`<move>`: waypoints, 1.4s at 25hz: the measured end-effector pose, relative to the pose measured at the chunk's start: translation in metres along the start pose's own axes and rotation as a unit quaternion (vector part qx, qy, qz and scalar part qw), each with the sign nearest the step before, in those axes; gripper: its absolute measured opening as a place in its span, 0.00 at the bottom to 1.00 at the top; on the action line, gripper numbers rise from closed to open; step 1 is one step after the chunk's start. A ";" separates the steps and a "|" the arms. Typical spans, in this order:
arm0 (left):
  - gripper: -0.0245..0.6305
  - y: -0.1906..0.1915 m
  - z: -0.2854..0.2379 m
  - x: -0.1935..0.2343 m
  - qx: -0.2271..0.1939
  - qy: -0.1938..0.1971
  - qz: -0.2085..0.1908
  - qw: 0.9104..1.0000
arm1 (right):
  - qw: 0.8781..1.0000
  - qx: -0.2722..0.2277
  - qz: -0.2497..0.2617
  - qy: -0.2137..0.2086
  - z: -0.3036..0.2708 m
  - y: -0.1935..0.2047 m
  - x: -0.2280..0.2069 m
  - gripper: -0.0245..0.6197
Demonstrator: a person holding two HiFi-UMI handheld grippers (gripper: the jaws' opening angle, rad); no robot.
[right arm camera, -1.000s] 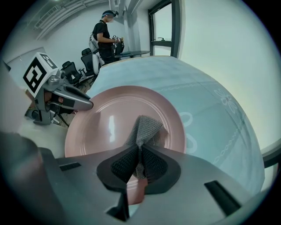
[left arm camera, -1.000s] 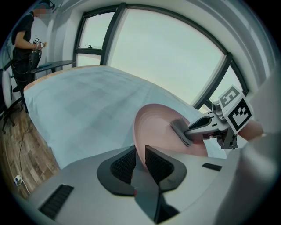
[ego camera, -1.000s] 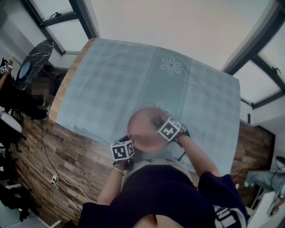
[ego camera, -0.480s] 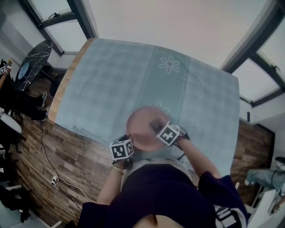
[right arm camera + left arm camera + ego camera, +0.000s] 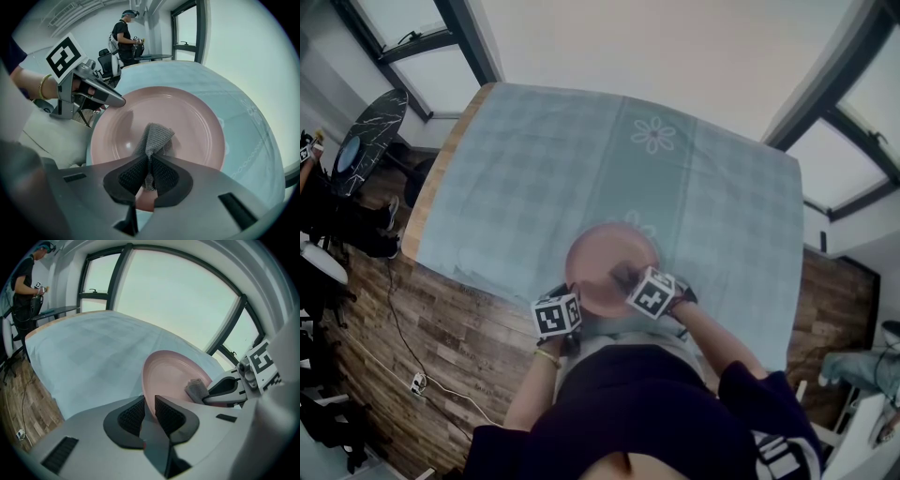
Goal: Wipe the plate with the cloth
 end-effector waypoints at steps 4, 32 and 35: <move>0.16 0.001 0.000 -0.001 -0.001 -0.002 -0.003 1.000 | 1.000 -0.013 0.000 -0.009 0.000 0.000 0.009 0.09; 0.16 0.008 0.026 0.005 -0.045 -0.029 -0.056 0.997 | 0.930 -0.234 -0.280 -0.031 0.061 0.010 0.037 0.09; 0.16 0.012 0.042 0.009 -0.057 -0.030 -0.064 0.996 | 0.918 -0.249 -0.308 -0.024 0.067 0.012 0.053 0.09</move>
Point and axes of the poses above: the fingertips, and each gripper's own axes: z backward along the fingers, x to its left, y out of its underside, the point moved 5 cm from there along z, backward along the fingers, and after that the axes turned 15 degrees about x, right-handed, at the moved point
